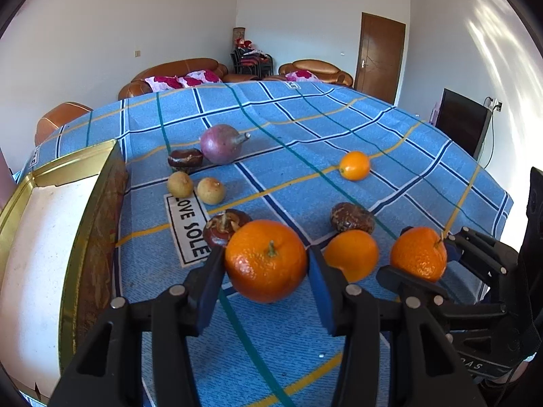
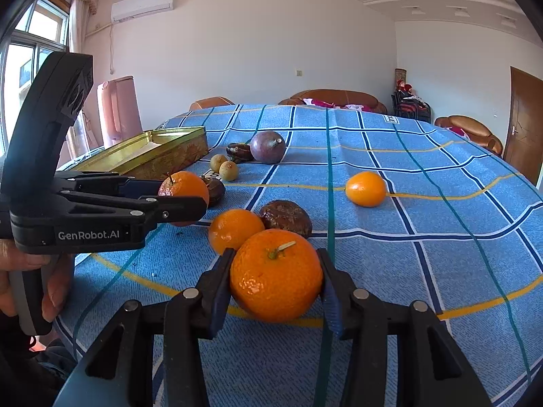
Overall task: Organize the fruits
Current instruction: 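Close the left gripper on one orange while the right gripper closes on another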
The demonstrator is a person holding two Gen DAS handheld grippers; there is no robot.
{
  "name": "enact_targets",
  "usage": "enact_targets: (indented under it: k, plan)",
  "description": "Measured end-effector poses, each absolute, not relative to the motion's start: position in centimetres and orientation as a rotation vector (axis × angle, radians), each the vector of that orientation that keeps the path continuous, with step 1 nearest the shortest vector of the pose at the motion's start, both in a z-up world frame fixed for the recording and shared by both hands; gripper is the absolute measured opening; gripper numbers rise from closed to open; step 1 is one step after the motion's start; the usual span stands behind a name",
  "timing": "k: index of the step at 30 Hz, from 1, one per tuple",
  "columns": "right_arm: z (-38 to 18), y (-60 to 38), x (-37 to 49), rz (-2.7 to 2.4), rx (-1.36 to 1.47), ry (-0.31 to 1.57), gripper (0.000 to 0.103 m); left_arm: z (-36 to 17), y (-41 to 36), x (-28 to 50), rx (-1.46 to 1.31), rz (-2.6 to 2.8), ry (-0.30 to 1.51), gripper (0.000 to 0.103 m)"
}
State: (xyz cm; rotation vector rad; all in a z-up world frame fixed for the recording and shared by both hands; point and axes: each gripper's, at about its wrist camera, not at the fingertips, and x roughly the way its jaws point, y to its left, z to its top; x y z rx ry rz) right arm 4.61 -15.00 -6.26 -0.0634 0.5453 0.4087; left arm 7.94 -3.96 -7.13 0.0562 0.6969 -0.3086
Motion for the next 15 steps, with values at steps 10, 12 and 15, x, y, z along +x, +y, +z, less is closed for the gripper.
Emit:
enact_targets:
  k: [10,12,15]
  plan:
    - [-5.5,-14.5,4.1,0.41,-0.072,0.506,0.048,-6.5,-3.7,6.8,0.063,-0.307,0.616,0.05]
    - [-5.4,-14.5,4.0,0.409,-0.073,0.499,0.048,-6.4,-3.7,6.6,0.063,-0.305,0.602,0.05]
    - [-5.3,-14.5,4.0,0.41,-0.073,0.492,0.048,-6.2,-3.6,6.3,0.065,-0.302,0.576,0.05]
